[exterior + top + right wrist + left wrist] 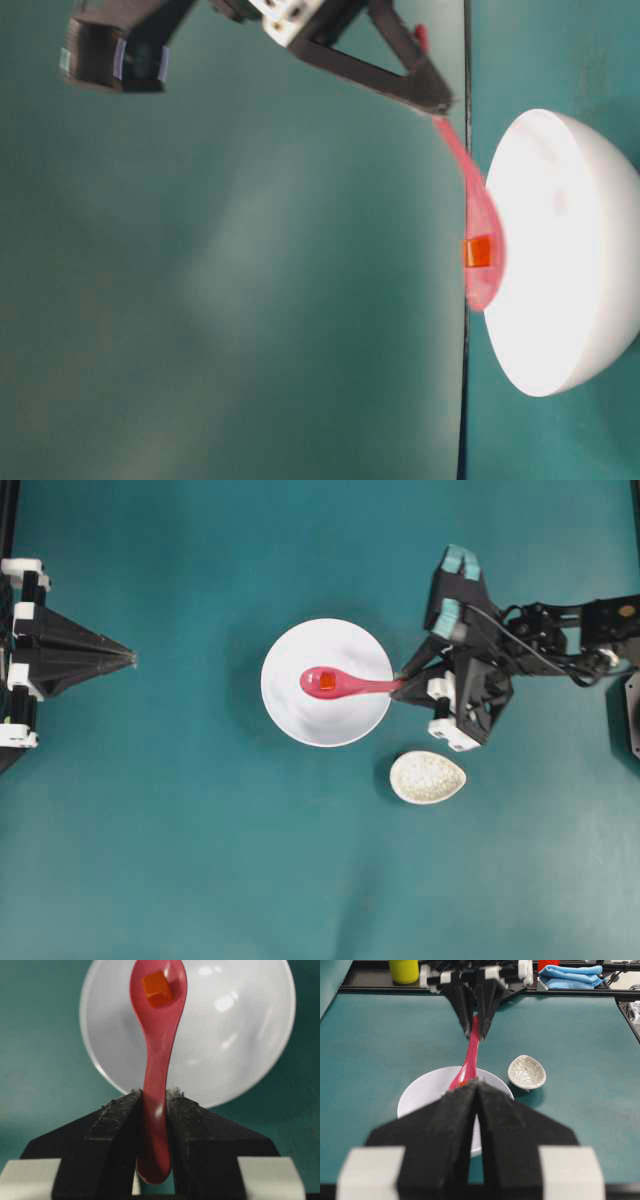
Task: Grip the spoon and scoop the red block from the bowl with right arm.
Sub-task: 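Raise the spoon carrying the red cube above the bowl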
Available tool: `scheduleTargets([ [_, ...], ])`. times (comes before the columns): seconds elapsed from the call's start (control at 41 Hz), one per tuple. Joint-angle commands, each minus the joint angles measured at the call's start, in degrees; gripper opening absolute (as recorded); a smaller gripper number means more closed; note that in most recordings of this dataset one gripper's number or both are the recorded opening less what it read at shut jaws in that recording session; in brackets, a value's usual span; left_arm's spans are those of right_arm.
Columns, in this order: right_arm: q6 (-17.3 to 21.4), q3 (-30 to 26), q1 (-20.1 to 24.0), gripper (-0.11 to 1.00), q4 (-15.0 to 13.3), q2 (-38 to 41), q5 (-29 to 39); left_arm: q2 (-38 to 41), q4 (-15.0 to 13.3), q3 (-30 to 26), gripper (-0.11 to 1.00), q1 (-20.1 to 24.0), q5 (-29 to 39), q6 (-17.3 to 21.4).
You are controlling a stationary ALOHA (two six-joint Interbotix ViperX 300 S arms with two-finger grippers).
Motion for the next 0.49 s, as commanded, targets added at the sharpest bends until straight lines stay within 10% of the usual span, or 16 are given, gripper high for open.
scheduleTargets([
  [0.0,0.09,-2.02,0.35,0.23,0.0,-2.99,0.7,0.35,0.09,-1.05,0.0,0.18,-0.79,-0.44],
  [0.464,0.0,-14.85,0.35,0.23,-1.14,-6.42,14.33,-0.44,0.09,-1.32,0.0,0.18,-1.32,-0.97],
])
